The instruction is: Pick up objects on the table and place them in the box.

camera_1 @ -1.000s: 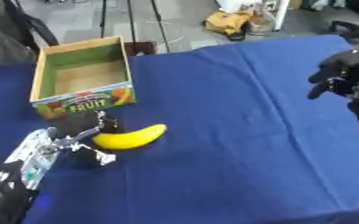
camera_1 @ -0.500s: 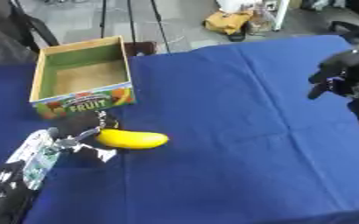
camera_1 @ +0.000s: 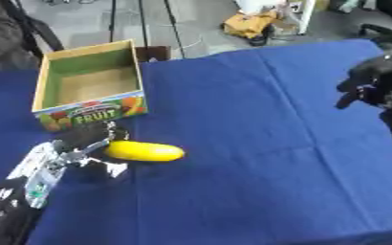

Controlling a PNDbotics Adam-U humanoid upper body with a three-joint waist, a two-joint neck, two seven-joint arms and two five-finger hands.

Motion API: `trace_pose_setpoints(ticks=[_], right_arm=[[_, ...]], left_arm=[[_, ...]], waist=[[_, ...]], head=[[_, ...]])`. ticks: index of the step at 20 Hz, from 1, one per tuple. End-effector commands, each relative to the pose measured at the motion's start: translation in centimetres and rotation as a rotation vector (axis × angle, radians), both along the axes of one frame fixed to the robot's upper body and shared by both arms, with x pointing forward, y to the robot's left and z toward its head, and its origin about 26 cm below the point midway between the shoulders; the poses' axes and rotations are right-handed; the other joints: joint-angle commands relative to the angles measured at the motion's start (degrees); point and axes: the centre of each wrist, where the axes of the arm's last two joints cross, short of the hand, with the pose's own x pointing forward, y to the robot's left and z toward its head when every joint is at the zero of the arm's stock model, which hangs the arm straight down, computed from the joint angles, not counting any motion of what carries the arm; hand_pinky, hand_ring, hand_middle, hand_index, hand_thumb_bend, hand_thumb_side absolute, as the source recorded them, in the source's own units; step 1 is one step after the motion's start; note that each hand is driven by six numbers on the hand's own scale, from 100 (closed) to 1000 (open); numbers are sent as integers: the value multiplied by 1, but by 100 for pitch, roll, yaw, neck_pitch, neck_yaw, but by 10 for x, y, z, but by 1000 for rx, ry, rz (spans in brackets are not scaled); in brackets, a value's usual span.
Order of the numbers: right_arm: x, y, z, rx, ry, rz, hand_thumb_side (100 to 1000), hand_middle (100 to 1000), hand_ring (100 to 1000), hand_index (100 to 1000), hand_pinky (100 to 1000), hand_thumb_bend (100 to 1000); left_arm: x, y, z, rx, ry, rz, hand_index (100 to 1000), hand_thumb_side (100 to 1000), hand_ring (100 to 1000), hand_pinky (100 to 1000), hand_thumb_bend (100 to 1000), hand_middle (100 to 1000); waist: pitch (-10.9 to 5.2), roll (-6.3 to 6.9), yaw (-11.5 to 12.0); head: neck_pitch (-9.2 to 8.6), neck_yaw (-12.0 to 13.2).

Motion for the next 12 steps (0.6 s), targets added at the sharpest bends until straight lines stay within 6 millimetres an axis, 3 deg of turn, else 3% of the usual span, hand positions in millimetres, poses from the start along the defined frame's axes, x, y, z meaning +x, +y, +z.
trace_pose_setpoints(ticks=[1,12], right_arm=[[-1,-1,7,-10,-21,6,523,659,661,706,549,100],[-1,-1,7,-10,-21,7,523,659,661,706,549,100]], left_arm=[[3,4,10,22,-17,-10,703,385,475,481,264,462],[3,3,10,41,-3,-34,699,425,471,478,286,457]], waist=[[-86,-23,-7],[-86,-34,-5]], head=[[-47,11],[-51,18]])
